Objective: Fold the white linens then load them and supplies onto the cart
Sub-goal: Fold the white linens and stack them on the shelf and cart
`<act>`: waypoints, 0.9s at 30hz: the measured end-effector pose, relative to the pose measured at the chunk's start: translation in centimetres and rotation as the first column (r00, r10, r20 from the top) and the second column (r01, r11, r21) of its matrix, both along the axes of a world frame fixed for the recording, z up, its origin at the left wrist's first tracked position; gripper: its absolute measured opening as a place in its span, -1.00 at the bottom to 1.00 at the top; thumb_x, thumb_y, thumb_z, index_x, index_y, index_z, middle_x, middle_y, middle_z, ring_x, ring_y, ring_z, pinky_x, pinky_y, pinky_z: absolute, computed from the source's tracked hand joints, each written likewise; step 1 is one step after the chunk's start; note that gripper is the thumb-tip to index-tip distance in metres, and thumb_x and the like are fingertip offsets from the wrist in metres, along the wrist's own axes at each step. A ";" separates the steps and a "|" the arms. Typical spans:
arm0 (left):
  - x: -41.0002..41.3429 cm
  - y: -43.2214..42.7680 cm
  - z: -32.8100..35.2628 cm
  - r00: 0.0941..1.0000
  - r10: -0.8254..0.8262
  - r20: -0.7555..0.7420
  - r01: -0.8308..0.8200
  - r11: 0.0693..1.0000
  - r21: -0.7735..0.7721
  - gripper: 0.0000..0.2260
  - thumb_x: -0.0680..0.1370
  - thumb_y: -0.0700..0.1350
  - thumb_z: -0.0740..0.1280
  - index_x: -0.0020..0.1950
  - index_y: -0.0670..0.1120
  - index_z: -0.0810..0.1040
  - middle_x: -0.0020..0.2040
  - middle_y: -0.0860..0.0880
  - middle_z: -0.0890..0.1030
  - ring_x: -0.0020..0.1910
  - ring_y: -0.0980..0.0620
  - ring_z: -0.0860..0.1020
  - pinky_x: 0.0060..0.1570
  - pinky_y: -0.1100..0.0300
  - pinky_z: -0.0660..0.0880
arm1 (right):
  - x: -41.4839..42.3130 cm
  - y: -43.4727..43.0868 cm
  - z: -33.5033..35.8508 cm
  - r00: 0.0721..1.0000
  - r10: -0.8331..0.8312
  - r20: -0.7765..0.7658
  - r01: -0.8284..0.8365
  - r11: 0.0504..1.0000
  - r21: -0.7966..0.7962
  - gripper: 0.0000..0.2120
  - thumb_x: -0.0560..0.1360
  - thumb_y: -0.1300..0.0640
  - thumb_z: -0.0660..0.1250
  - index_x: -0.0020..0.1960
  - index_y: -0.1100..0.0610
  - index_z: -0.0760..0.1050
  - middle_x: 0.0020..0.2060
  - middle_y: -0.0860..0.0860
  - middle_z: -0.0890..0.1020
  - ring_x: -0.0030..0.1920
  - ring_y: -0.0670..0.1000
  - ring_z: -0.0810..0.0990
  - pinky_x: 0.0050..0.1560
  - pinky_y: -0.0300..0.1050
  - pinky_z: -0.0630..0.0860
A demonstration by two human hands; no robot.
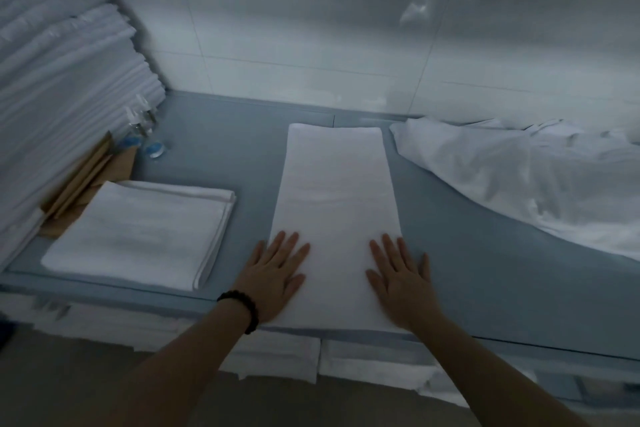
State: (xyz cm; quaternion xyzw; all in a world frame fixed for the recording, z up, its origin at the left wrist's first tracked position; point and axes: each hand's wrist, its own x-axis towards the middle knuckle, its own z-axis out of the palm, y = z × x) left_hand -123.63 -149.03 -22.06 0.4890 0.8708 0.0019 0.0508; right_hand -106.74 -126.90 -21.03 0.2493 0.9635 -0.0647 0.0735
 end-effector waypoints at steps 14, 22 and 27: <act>5.9 -3.2 3.4 0.999 0.017 -0.029 -0.014 0.995 0.098 -0.50 0.58 0.20 -0.01 0.35 0.02 0.51 0.28 -0.05 0.56 0.24 -0.12 0.54 0.26 -0.35 0.32 | 4.3 -5.7 2.2 0.989 0.122 -0.077 -0.122 0.992 0.001 -0.42 0.59 -0.27 -0.10 0.54 -0.09 0.09 0.54 0.03 0.11 0.53 0.14 0.08 0.46 0.29 -0.11; 2.8 7.2 3.8 0.977 0.152 0.147 -0.173 0.975 0.142 -0.54 0.66 0.05 -0.01 0.55 -0.04 0.14 0.58 -0.09 0.05 0.55 -0.11 -0.05 0.49 -0.07 -0.16 | -4.8 -1.6 2.7 0.917 0.205 -0.341 -0.252 0.963 -0.098 -0.60 0.63 0.13 0.13 0.45 0.15 0.33 0.44 0.09 0.35 0.48 0.08 0.24 0.51 0.06 0.02; 0.2 8.8 0.9 0.972 0.226 0.059 -0.231 0.969 0.089 -0.46 0.61 0.18 -0.08 0.57 0.04 0.05 0.58 -0.05 0.06 0.55 -0.08 -0.01 0.48 -0.11 -0.13 | -6.7 3.9 0.4 0.972 0.233 -0.031 -0.230 0.971 0.065 -0.47 0.63 -0.20 -0.09 0.55 -0.15 -0.11 0.55 -0.13 -0.11 0.55 -0.07 -0.17 0.47 0.17 -0.25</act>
